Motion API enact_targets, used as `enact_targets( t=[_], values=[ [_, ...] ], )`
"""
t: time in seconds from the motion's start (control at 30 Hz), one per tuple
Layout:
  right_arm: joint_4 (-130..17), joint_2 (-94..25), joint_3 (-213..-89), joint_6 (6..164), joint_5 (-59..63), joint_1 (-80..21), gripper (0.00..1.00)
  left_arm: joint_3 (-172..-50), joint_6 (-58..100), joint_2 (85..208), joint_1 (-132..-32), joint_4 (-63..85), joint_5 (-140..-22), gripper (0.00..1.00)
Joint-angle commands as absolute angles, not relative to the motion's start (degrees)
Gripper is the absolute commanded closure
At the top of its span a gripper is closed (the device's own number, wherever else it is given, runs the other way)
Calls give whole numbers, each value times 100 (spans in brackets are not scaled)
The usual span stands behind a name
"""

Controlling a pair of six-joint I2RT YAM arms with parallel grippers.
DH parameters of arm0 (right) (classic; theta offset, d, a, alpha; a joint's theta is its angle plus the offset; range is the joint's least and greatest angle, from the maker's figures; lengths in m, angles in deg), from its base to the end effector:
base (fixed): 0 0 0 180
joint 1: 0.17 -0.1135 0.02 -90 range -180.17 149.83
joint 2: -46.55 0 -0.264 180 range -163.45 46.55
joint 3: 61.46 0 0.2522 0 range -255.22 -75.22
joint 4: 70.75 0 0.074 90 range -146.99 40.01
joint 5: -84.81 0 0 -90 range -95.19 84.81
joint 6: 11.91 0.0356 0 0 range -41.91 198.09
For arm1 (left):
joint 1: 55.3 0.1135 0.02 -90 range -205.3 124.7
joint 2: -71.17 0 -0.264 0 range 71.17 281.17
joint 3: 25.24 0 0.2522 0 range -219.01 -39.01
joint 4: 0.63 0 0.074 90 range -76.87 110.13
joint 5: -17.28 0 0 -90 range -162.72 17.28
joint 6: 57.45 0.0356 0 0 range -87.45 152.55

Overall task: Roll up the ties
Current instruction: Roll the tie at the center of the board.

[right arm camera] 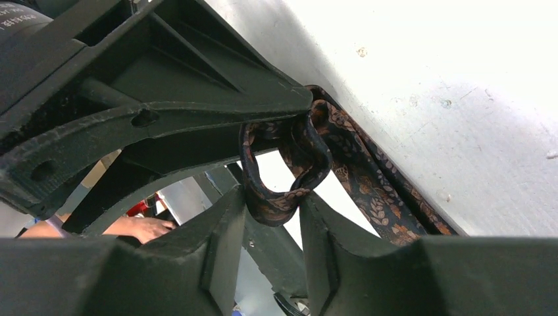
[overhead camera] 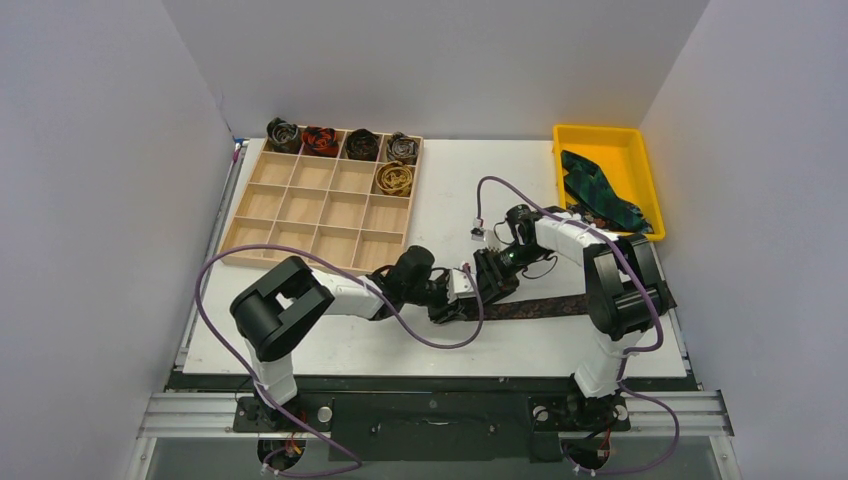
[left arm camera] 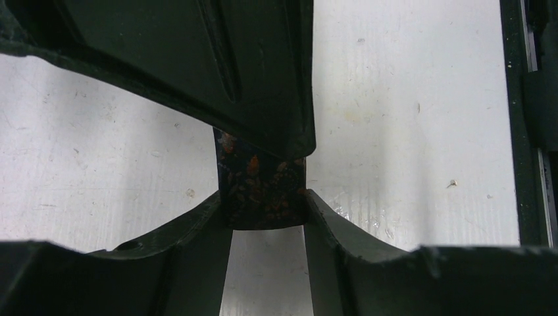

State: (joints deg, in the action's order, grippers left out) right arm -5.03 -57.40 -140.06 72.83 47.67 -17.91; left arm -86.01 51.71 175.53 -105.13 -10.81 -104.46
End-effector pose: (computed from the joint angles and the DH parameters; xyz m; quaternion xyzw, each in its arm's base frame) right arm 0.2864 0.1214 0.1663 0.1744 -0.8783 -0.4415 0.0567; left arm 0.2148 -0.2835 0.1379 0.5865 0.6246 -0.3528 0.3760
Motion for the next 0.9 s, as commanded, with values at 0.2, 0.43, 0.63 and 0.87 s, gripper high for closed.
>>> enact_targets(
  t=[0.2,0.43,0.63,0.87],
  values=[
    [-467,-5885,-14149,7080,4895,-1768,94,-8857,4964,17652,-10538,-1297,-10498,39],
    [-413,-5915,-14085,6964,4972,-1748,96,-9055,4713,17911,-10611,-1561,-10354,29],
    [-284,-5923,-14105,6832,5026,-1699,91,-9149,4921,18011,-10621,-1148,-10389,52],
    [-276,-5915,-14127,6858,4748,-1447,75,-8840,5383,17840,-10592,-651,-10296,62]
  ],
)
